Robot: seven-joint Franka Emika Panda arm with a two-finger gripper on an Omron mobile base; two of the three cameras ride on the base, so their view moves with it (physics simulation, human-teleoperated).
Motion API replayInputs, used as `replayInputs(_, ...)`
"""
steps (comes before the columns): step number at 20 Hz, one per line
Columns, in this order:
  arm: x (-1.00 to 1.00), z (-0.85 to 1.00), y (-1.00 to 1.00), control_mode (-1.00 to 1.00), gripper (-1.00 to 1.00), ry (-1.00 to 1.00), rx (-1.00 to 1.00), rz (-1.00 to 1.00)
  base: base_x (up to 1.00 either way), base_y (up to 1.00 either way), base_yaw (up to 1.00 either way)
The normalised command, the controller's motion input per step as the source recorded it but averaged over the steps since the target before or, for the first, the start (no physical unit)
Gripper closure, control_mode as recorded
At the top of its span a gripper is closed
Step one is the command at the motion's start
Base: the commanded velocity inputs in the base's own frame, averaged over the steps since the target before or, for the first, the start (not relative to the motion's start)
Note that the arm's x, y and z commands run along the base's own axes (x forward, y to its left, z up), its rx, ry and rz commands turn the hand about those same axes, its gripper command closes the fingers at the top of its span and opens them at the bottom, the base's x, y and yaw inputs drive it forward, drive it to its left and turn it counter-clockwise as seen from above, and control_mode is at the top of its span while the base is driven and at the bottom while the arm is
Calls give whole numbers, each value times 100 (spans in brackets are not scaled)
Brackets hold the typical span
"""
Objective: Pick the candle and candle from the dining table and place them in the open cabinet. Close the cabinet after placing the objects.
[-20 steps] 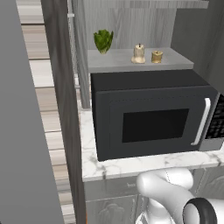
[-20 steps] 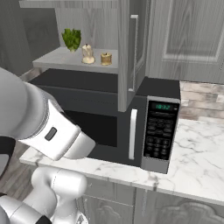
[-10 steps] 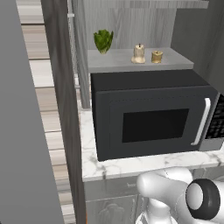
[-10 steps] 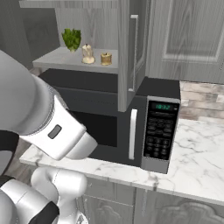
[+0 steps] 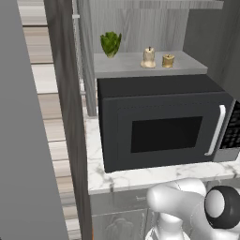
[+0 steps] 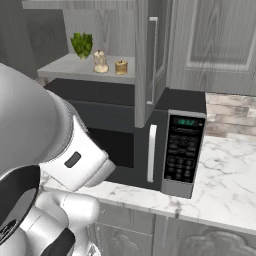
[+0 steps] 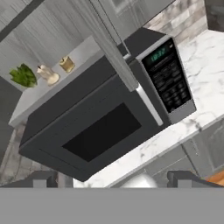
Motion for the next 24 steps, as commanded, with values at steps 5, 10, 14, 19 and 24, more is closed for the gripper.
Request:
replayInputs(5, 1, 0, -1, -100, -100, -6, 8, 0, 0, 0, 0)
replayInputs(10, 11, 0, -11, -100, -100, 0, 7, 0, 0, 0, 0)
replayInputs(14, 21, 0, -18, -100, -100, 0, 18, 0, 0, 0, 0)
replayInputs(19, 25, 0, -8, -100, -100, 0, 23, 0, 0, 0, 0)
replayInputs(24, 24, 0, -1, -100, -100, 1, 25, 0, 0, 0, 0)
